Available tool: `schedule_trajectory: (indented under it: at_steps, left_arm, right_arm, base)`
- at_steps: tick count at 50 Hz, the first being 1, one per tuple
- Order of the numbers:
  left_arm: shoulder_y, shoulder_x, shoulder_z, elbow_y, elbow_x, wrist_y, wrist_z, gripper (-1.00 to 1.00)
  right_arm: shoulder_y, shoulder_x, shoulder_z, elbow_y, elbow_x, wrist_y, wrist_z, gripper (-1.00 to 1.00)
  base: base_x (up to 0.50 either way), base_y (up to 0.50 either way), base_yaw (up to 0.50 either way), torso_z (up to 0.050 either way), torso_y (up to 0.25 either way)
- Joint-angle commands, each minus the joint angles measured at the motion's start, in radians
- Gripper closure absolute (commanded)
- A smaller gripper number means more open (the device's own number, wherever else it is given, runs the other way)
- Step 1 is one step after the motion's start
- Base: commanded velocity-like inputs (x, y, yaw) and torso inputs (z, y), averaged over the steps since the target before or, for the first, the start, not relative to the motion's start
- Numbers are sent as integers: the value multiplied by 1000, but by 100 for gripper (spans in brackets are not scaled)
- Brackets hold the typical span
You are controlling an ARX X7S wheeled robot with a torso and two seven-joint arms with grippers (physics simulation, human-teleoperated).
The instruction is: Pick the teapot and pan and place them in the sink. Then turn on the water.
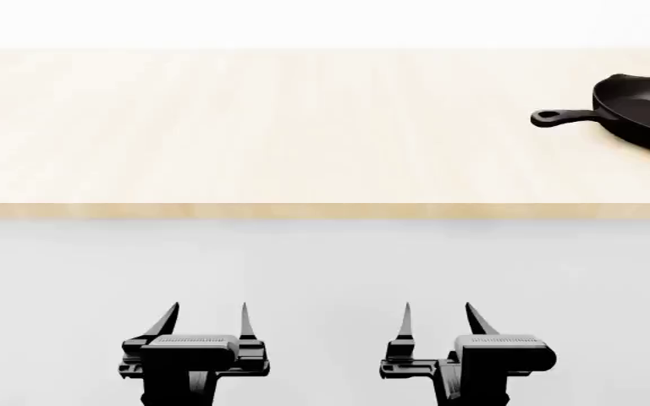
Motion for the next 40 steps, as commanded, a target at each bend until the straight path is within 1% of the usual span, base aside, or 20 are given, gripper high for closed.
schedule_trajectory:
  at_steps: [1, 5, 11, 40]
  left_arm:
    - [0, -16, 18, -2, -15, -1, -21, -100]
    - [-5, -32, 36, -20, -31, 12, -35, -100]
    - [-4, -49, 57, -24, -42, 23, -42, -100]
    - [-10, -87, 106, -41, -77, 19, -84, -100]
  right_arm:
    - [1, 15, -22, 12, 9, -8, 24, -100]
    - [6, 29, -44, 38, 1, -32, 59, -100]
    - [10, 40, -58, 61, 21, -53, 79, -100]
    - [18, 78, -102, 79, 88, -46, 123, -100]
  base:
    - [0, 0, 0, 0, 0]
    - [0, 0, 0, 0, 0]
    - [0, -25, 0, 50, 75]
    - [0, -500, 0, 50, 71]
